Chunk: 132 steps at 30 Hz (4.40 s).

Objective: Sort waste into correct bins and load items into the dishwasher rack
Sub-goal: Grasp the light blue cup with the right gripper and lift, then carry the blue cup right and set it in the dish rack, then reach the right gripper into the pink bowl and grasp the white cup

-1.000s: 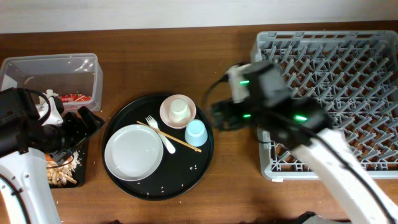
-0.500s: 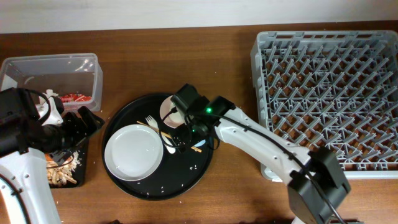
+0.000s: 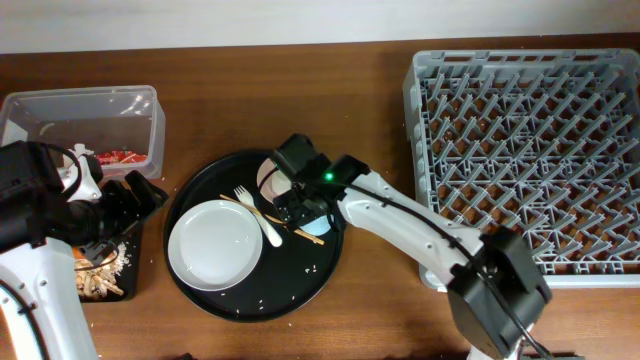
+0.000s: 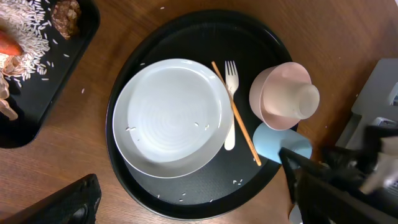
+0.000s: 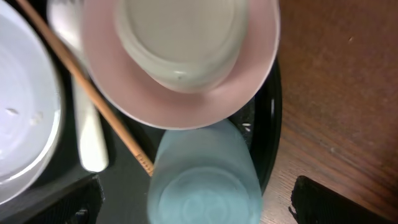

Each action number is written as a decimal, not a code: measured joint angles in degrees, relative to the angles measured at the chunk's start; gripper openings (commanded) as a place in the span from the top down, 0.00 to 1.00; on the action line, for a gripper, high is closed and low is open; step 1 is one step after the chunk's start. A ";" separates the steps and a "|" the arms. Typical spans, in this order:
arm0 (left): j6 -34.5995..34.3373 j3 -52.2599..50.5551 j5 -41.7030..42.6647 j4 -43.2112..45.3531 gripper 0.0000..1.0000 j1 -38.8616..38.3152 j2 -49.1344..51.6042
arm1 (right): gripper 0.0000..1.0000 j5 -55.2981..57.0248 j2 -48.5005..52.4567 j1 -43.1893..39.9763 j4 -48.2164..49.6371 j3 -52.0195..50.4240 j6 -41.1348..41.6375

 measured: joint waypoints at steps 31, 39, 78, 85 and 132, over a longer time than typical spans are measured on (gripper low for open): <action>0.00 0.02 0.00 -0.02 0.01 0.00 0.00 | 0.46 -0.02 3.61 -0.22 -11.10 6.19 2.23; 0.00 0.00 0.00 0.00 0.01 0.00 0.00 | 0.49 0.35 -0.28 -4.02 -25.35 18.84 2.32; 0.00 0.02 0.00 -0.02 0.01 0.00 0.00 | 0.13 -7.89 1.51 -72.00 -30.25 26.08 -3.13; -0.02 0.00 0.00 -0.02 0.01 0.00 0.00 | 0.16 -21.00 -5.66 -68.28 -30.88 25.92 -6.75; -0.02 0.00 0.00 -0.02 0.01 0.00 0.00 | 0.21 -4.85 18.73 -3.26 -5.42 25.86 3.30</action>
